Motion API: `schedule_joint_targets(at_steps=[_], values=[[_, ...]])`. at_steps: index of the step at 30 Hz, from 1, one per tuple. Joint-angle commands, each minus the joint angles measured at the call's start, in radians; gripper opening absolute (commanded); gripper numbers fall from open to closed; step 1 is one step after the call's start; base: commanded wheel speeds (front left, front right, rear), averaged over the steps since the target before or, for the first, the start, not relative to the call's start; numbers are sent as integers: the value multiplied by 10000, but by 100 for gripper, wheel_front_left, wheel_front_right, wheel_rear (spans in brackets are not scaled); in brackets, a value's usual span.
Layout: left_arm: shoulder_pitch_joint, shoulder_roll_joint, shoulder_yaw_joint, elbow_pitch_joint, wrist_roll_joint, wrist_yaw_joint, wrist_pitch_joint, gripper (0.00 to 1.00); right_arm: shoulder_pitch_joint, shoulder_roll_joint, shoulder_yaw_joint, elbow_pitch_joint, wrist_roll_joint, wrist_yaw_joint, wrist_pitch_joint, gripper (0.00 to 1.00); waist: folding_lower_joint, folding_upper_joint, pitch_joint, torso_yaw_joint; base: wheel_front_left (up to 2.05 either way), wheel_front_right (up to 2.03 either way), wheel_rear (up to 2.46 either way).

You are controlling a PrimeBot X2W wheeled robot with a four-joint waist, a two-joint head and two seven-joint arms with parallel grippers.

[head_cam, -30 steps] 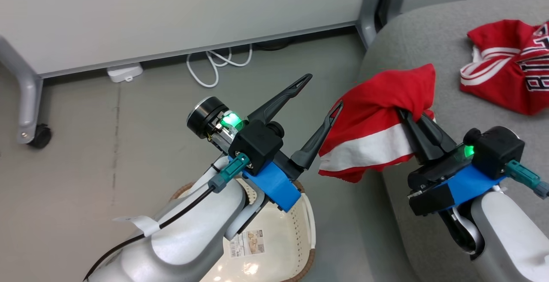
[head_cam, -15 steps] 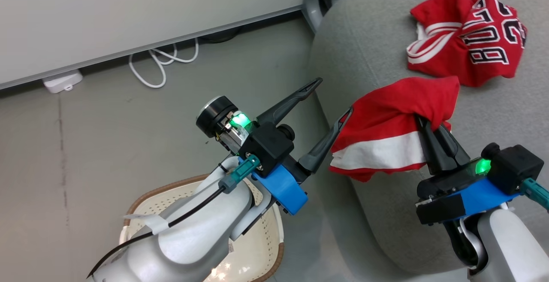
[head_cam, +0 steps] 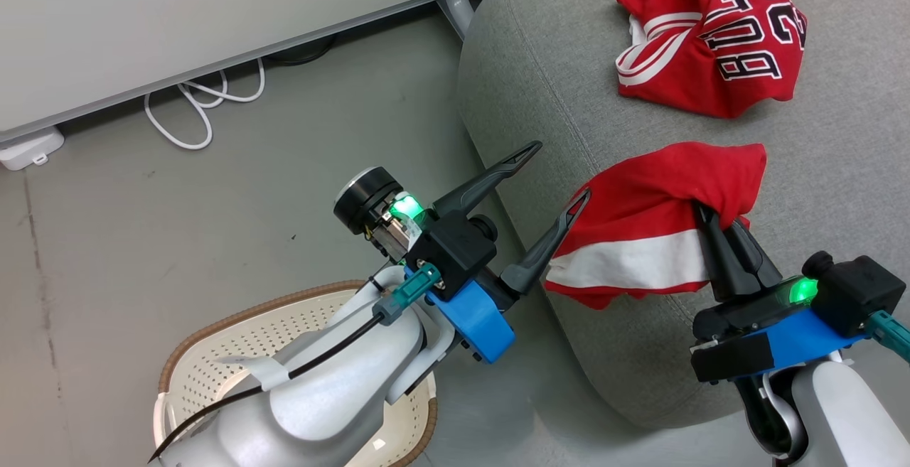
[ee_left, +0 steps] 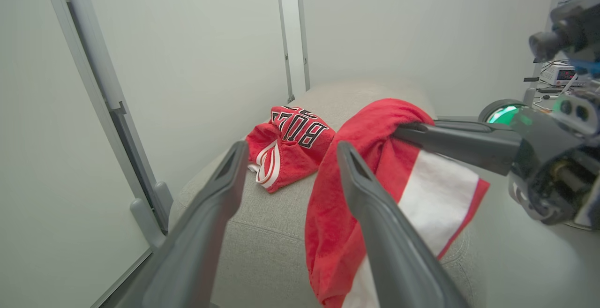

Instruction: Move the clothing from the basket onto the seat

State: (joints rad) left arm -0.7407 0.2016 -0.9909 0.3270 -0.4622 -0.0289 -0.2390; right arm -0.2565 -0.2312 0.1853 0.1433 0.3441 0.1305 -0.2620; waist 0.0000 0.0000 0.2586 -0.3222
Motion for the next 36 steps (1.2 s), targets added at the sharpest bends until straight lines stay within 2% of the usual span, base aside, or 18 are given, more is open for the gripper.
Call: schedule_joint_targets(at_steps=[1, 12, 17, 24, 27, 31, 36], values=[[-37, 55, -15, 29, 27, -34, -30, 100, 11, 52, -64, -62, -41, 5, -45, 0, 0, 0, 27, 1, 0, 0, 0], [-352, 171, 191, -159, 64, 183, -73, 100, -1282, -196, -821, -778, -383, 5, -43, 0, 0, 0, 617, 184, 0, 0, 0], [-687, 374, 216, -384, 226, 234, 65, 100, -2696, -409, -1721, -1301, -537, 5, -45, 0, 0, 0, 1458, 247, 0, 0, 0], [-1348, 686, 221, -801, 528, 261, 380, 100, -4911, -1219, -3658, -1411, -530, 4, -42, 0, 0, 0, 2981, 436, 0, 0, 0], [-1614, 826, 207, -975, 680, 238, 515, 100, -5708, -1815, -4506, -1029, -356, 5, -43, 0, 0, 0, 3607, 492, 0, 0, 0], [-1854, 1063, 244, -1182, 806, 281, 671, 100, -6574, -2564, -5117, -87, -153, 5, -43, 0, 0, 0, 4318, 482, 0, 0, 0], [-2075, 1319, 238, -1408, 964, 282, 791, 100, -7128, -2888, -5546, 1442, -56, 4, -43, 0, 0, 0, 4964, 444, 0, 0, 0]])
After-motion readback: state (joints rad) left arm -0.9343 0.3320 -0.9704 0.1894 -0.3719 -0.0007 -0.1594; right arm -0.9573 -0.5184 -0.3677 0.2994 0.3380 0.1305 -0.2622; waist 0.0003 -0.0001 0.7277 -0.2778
